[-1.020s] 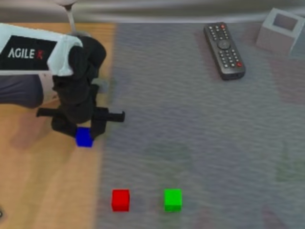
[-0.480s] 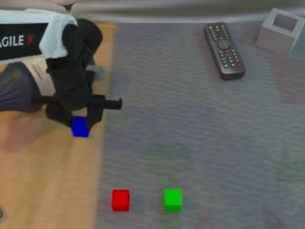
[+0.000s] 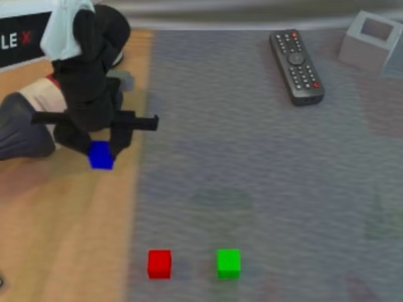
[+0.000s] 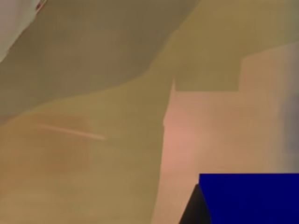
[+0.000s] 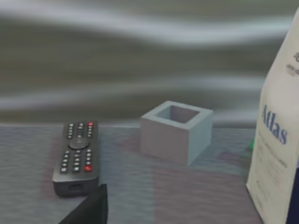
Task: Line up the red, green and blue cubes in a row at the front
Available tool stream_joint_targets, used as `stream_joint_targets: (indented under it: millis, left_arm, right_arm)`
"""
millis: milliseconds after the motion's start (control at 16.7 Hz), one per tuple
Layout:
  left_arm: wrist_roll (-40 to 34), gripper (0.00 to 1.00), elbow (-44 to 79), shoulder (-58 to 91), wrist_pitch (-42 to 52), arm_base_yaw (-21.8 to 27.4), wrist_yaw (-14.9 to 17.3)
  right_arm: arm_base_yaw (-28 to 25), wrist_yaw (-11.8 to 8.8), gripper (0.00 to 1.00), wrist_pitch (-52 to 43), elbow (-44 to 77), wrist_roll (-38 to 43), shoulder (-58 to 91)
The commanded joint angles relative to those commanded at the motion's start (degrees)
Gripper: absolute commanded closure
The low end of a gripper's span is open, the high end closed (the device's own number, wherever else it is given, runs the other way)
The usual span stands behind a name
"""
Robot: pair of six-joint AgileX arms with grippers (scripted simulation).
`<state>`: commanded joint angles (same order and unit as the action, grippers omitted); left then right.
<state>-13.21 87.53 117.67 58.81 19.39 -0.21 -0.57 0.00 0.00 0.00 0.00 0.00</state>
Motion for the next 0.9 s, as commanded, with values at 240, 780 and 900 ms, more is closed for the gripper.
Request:
stream_joint_targets:
  millis: [240,780,900]
  left_arm:
    - [-6.5,1.0,4.5,2.6,2.2,6.2,-0.1]
    - [-40.2,1.0,20.7,11.0,10.8,34.8,-0.3]
    - [-44.0,1.0,22.8,11.5,11.6,38.5,-0.4]
  right_arm:
    - [0.0,0.0,0.0,0.0,0.0,0.0,0.0]
    - [0.0,0.0,0.0,0.0,0.0,0.0,0.0]
    - [0.0,0.0,0.0,0.0,0.0,0.0,0.0]
